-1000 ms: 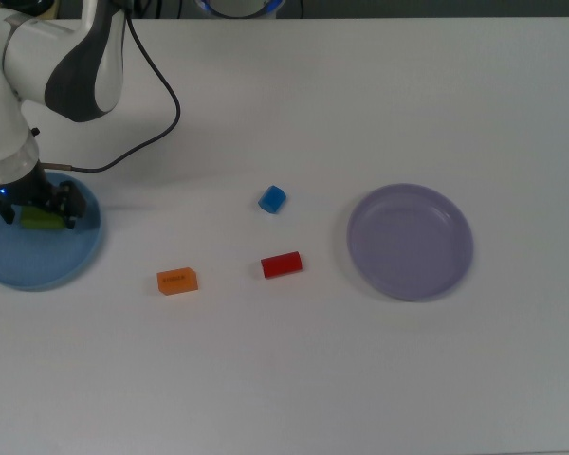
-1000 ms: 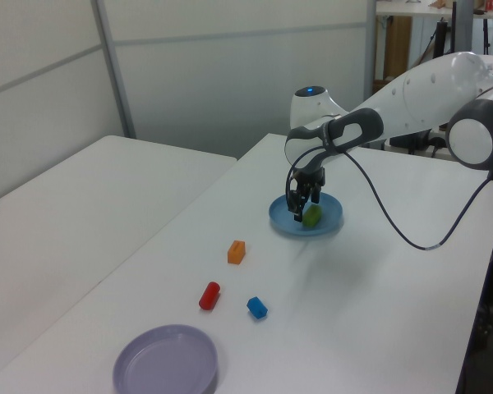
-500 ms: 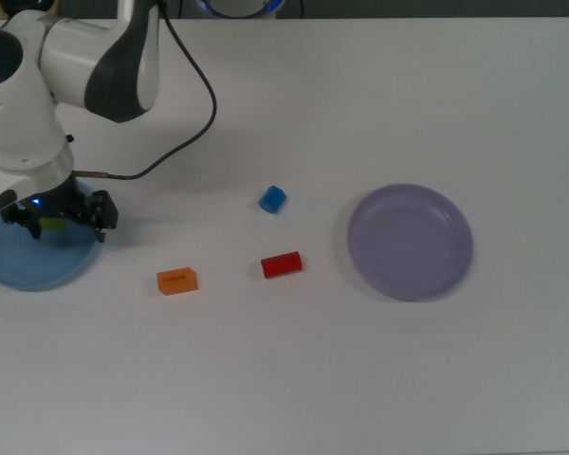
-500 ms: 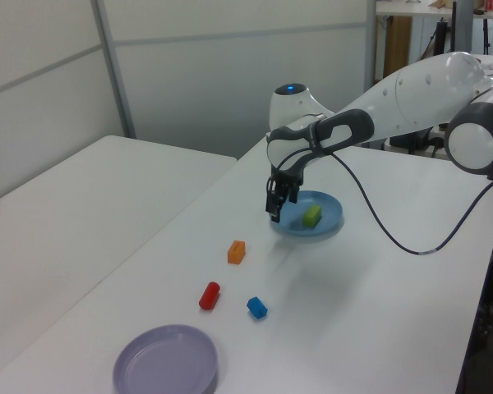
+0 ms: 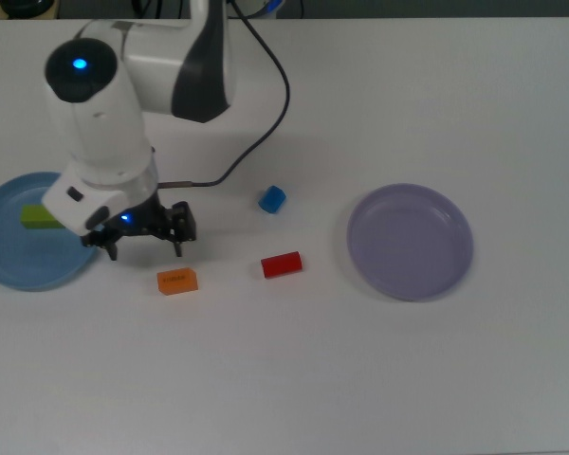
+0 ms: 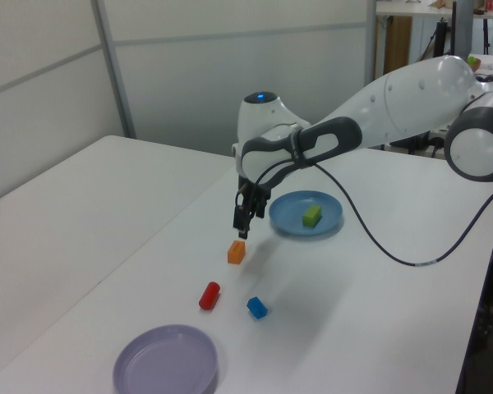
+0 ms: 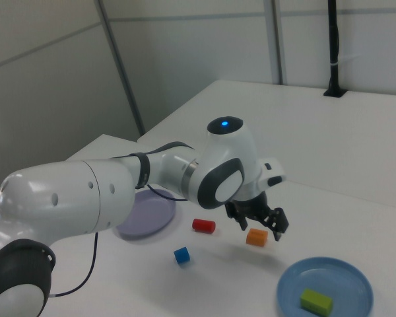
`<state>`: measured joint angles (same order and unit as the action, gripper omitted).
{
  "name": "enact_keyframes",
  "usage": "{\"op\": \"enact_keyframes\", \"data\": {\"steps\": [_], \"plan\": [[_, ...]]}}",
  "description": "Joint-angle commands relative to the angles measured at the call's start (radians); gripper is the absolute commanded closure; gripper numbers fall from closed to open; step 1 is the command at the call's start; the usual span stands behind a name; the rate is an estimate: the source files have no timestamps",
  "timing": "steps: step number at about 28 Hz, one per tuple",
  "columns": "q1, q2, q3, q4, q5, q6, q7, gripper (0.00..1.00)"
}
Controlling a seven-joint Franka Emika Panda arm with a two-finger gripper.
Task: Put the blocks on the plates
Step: 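Lower the gripper onto the orange block and close it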
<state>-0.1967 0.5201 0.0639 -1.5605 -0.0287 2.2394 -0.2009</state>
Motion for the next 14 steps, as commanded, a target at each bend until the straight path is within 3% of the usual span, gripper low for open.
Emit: {"op": "enact_keyframes", "data": {"steps": [1,14], "plan": [[0.049,0.027,-0.004,-0.006,-0.004,0.029,0.023,0.00],[0.062,0.086,-0.009,-0.004,-0.039,0.109,0.080,0.00]]}}
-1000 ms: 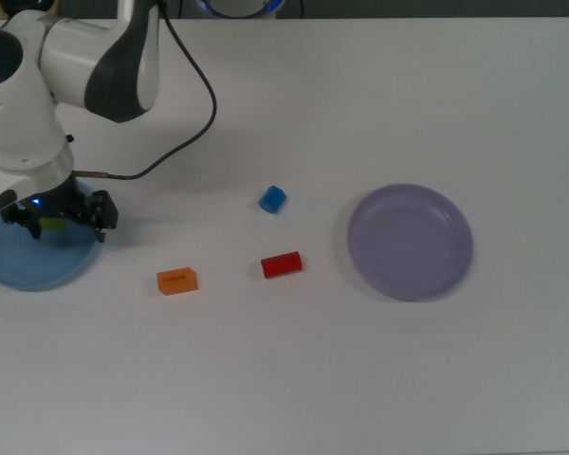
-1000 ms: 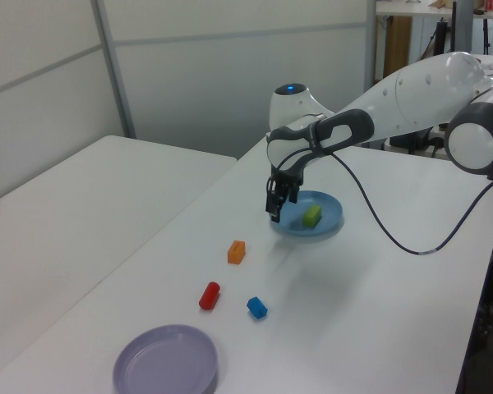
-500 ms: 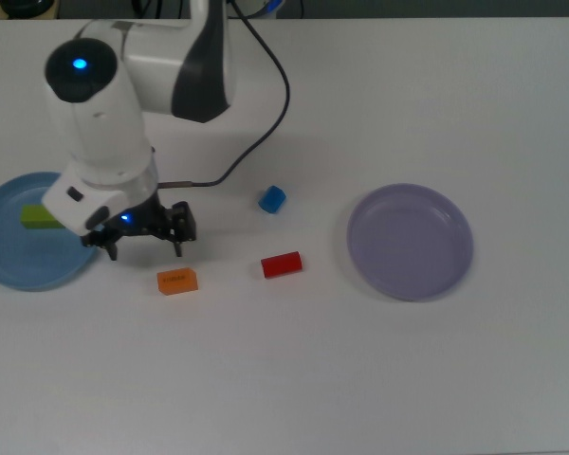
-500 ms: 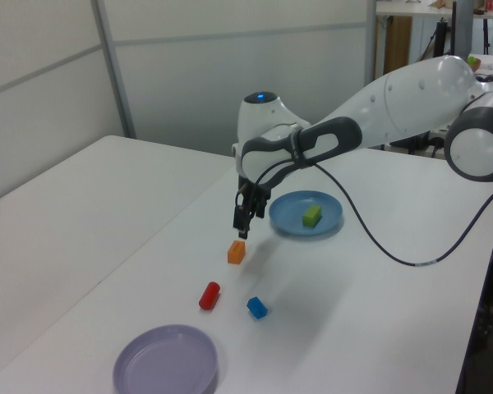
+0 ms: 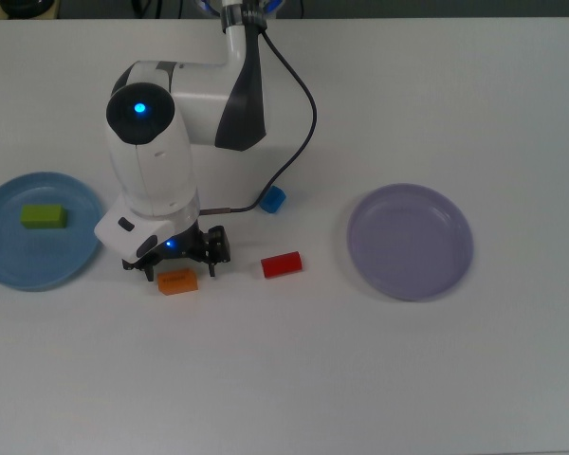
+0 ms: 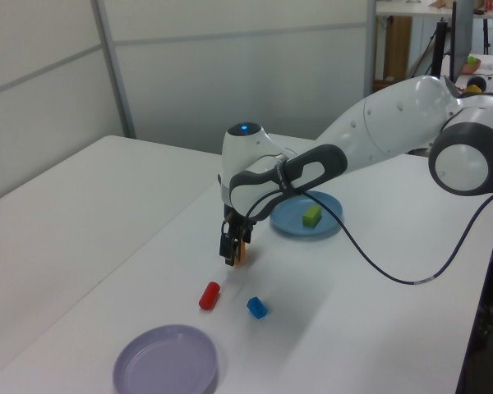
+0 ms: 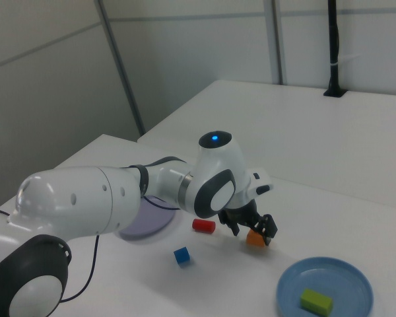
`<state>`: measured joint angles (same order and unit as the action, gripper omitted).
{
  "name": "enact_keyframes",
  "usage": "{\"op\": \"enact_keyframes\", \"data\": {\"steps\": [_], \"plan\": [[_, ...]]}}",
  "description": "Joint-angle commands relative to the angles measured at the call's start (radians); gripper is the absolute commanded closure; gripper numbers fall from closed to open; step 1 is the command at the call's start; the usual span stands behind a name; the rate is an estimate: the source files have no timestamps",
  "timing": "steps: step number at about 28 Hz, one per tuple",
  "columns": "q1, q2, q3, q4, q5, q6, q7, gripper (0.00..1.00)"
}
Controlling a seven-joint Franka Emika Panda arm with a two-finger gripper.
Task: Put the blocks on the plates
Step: 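Lower the gripper onto the orange block and close it, then carry the orange block onto the light blue plate beside the green block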
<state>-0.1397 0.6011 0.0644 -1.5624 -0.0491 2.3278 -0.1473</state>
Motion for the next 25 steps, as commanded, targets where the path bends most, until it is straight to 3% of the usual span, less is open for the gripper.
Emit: {"op": "enact_keyframes", "data": {"steps": [1,7,11,15,21,25], "plan": [[0.005,0.005,-0.011,-0.002,-0.020,0.019,0.025,0.05],[0.002,0.008,-0.012,-0.002,-0.018,0.022,0.025,0.46],[-0.003,0.008,-0.014,-0.002,-0.014,0.027,0.025,0.57],[-0.005,0.008,-0.014,-0.001,-0.014,0.027,0.023,0.74],[-0.008,-0.009,-0.021,0.004,-0.009,0.025,0.023,0.75],[-0.037,-0.064,-0.035,0.018,-0.003,0.013,0.023,0.75]]}}
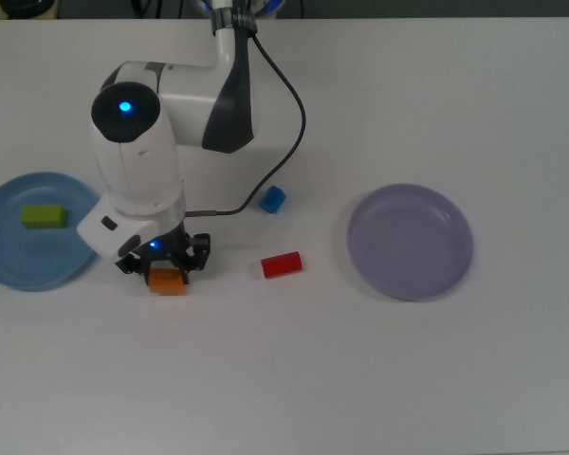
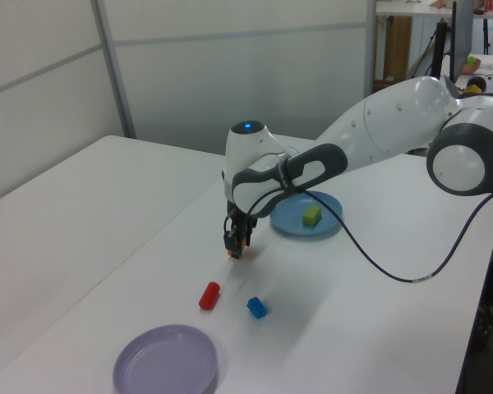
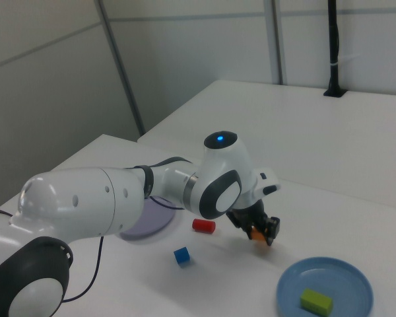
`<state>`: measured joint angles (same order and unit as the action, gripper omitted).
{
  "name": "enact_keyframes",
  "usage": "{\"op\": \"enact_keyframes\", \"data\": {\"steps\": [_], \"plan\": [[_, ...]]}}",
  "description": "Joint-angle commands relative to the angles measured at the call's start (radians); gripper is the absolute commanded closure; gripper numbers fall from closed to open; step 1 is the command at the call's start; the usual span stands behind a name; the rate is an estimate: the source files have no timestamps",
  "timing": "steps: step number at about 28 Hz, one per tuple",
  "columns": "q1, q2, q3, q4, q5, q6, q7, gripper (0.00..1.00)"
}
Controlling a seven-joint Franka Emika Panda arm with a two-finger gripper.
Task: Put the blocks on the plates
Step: 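Carry the orange block onto the light blue plate beside the green block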
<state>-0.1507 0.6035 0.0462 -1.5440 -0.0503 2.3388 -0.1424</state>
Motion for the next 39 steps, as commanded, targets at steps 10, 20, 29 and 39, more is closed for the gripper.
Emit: {"op": "enact_keyframes", "data": {"steps": [10,20,29,39], "plan": [[-0.176,-0.114,-0.019,-0.008,0.010,-0.044,0.011,0.75],[-0.237,-0.064,-0.035,-0.030,0.009,-0.044,-0.057,0.74],[-0.237,-0.062,-0.048,-0.031,0.010,-0.044,-0.055,0.00],[-0.225,-0.080,-0.037,-0.025,0.012,-0.085,-0.049,0.00]]}}
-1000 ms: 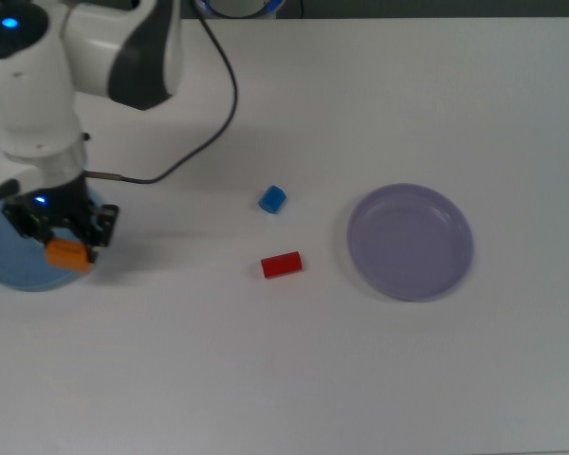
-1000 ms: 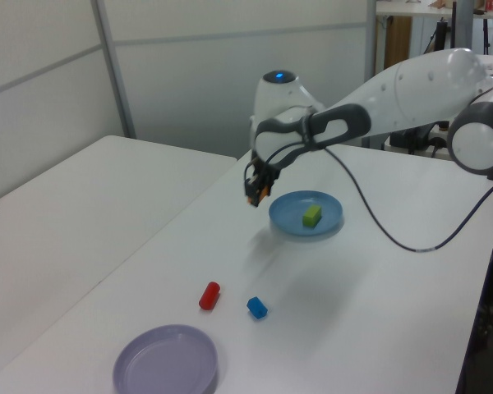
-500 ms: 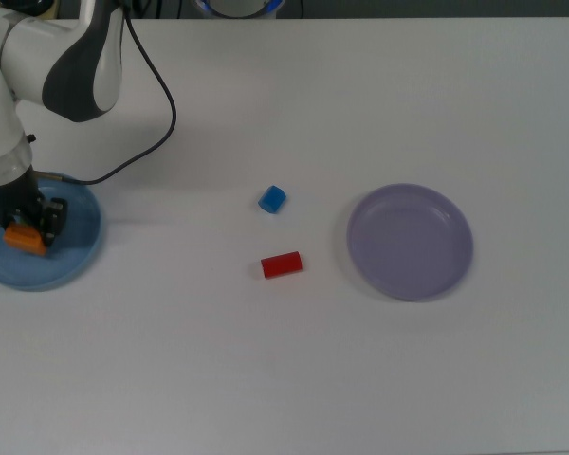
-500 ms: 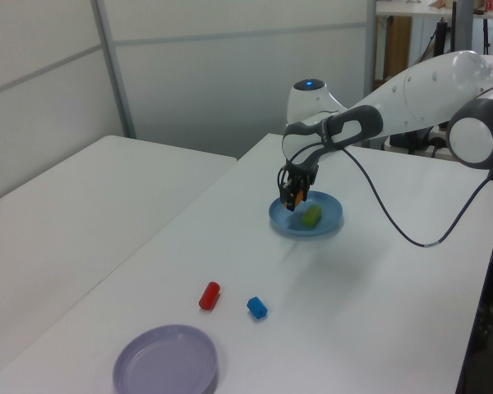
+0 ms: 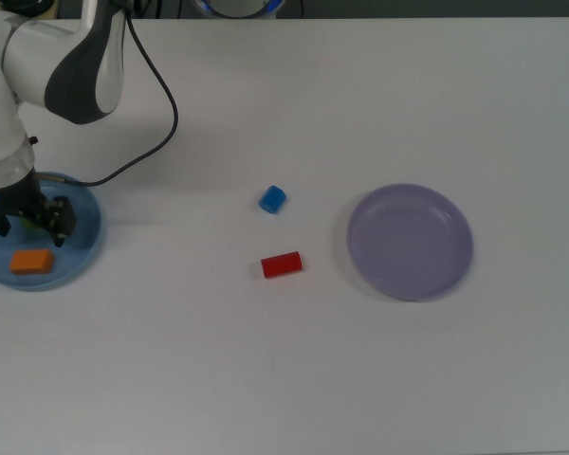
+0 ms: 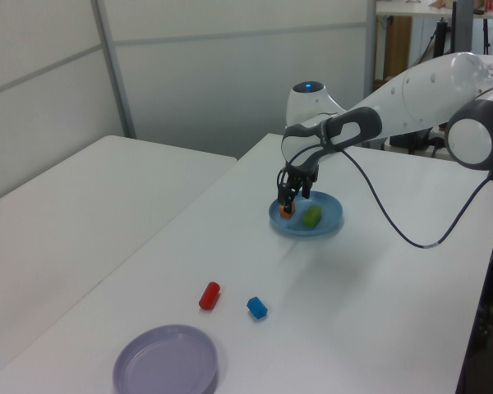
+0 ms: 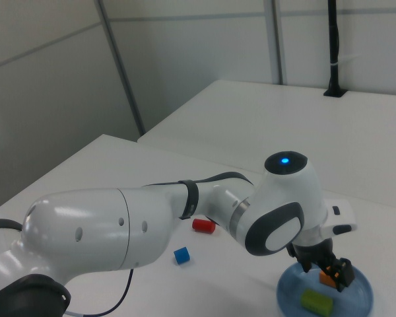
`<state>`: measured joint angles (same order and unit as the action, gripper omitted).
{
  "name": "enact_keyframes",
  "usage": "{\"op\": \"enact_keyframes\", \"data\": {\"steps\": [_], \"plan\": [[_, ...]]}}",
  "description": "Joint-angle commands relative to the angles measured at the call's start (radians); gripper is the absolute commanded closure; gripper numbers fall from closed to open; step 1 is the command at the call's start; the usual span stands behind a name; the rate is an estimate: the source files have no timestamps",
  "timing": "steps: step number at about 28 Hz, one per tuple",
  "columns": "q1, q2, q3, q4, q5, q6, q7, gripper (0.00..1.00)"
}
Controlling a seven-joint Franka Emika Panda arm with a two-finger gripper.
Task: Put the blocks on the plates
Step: 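Carry the orange block onto the light blue plate beside the green block, then release the orange block and move the gripper toward the red cylinder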
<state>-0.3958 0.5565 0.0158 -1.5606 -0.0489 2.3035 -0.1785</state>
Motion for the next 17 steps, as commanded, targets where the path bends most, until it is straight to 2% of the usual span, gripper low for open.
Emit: {"op": "enact_keyframes", "data": {"steps": [1,6,9,17], "plan": [[0.023,-0.050,-0.001,-0.006,0.014,-0.065,-0.012,0.00],[0.083,-0.099,0.045,-0.003,0.030,-0.097,-0.006,0.00],[0.124,-0.115,0.058,-0.003,0.041,-0.140,0.010,0.00],[0.284,-0.112,0.062,-0.009,0.041,-0.164,0.091,0.00]]}}
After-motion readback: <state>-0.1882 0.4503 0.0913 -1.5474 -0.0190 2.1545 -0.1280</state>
